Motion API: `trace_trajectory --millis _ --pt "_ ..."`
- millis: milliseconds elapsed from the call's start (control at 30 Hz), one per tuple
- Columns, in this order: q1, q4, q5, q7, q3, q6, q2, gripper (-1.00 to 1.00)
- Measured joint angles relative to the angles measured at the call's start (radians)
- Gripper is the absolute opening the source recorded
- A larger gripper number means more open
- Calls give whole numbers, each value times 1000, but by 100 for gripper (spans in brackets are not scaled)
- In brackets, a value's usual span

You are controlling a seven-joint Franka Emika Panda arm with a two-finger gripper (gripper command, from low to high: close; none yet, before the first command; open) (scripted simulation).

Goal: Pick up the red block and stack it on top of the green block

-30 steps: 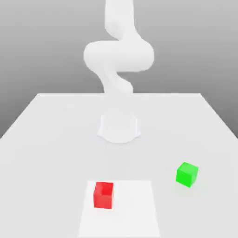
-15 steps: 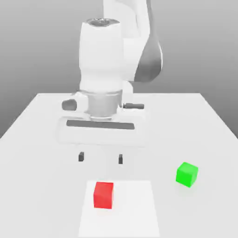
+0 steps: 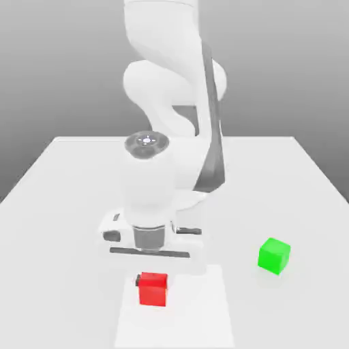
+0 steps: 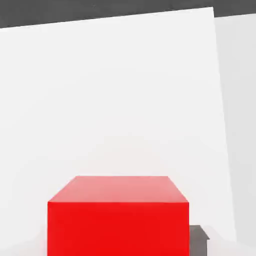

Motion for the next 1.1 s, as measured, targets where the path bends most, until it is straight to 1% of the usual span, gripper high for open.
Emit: trace_trajectory --millis 200,467,667,700,800,967,1100 --pt "-1 -28 -15 11 -3 -163 -190 -100" --pt "266 -80 33 142 136 -248 -331 -100" --pt "431 -121 97 239 287 -295 -422 -100" --pt "444 -125 91 259 307 -297 -425 -100" --pt "421 -124 3 335 338 -275 -388 -100" --pt "377 -115 -161 453 343 -225 -300 -100" --pt "364 -110 -242 510 334 -177 -239 -100"
